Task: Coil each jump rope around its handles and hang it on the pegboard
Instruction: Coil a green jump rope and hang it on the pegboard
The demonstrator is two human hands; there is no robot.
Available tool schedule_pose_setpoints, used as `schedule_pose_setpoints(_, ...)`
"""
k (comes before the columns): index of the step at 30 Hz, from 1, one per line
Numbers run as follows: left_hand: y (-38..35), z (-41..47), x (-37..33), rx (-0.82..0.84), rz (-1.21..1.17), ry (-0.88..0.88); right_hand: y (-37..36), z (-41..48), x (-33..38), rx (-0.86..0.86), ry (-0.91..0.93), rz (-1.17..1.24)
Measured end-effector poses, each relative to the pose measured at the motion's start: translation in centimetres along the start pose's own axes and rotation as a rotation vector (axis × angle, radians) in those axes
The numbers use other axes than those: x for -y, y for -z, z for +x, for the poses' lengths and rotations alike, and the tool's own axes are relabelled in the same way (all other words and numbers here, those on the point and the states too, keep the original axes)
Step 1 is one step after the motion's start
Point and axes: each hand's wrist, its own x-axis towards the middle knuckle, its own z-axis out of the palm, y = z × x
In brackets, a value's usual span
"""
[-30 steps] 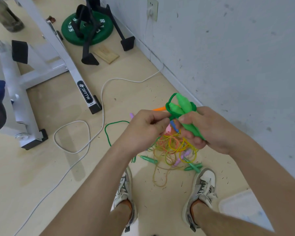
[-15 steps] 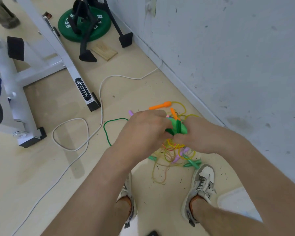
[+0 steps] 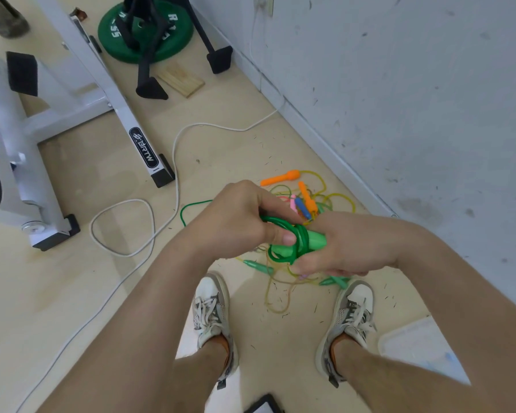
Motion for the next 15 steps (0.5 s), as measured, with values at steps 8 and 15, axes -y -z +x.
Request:
schedule_pose_setpoints(8, 0.3, -0.2, -0.5, 0.176, -0.095, 0.054, -0.5, -0.4, 0.1, -0.026, 0.027, -0.187)
schedule_pose_setpoints(15, -1.2, 0.5, -1.2, -0.049, -0.777, 0.134, 0.8, -1.5, 0.4, 0.042, 0.337, 0.430)
